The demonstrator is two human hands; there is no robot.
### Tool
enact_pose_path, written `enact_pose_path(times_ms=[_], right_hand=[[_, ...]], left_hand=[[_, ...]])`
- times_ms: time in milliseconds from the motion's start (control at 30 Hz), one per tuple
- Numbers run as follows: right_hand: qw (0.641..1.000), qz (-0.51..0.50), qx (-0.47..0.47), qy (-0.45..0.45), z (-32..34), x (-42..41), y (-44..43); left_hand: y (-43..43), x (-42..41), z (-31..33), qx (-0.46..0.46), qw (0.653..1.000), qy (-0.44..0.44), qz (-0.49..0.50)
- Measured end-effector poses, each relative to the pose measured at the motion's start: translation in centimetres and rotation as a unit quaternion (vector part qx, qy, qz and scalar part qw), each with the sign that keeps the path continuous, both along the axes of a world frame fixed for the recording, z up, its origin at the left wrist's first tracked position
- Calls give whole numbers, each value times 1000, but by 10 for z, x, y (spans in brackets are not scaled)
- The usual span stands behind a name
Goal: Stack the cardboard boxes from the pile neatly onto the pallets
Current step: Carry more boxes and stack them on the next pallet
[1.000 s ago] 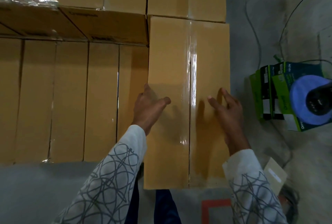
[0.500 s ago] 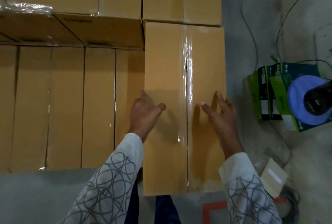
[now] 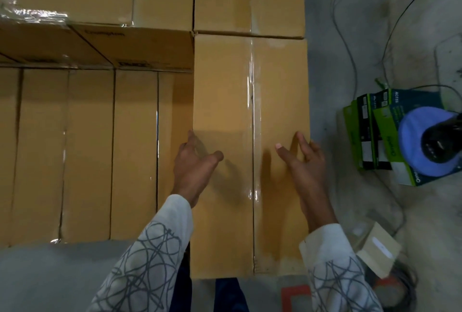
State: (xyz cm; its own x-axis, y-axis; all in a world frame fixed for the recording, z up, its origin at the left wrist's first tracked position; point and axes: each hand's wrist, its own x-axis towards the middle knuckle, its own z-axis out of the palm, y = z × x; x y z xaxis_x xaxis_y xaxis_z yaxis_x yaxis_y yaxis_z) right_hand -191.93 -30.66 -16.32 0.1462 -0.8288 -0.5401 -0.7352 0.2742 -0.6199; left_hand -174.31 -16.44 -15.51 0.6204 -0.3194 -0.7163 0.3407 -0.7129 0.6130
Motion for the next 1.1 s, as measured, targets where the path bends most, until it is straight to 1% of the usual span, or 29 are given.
enact_pose_path(times_ms=[233, 433, 633, 767, 900, 1100], right_hand=[[1000, 5, -3, 10, 5, 3, -1], [999, -1, -14, 29, -4, 3, -1], [997, 28, -24, 72, -10, 11, -1], [996, 7, -26, 88, -7, 17, -4], [993, 15, -44, 108, 1, 11, -1], [993, 20, -64, 96, 7, 9, 3]], left_hand=[[1, 3, -1, -7, 1000, 4, -6], [-5, -1, -5, 12, 999, -28, -34], [-2, -4, -4, -4, 1000, -12, -2], [2, -7, -1, -24, 1000, 6, 15], [8, -12, 4, -41, 999, 20, 26], [10, -12, 5, -48, 998, 22, 33]])
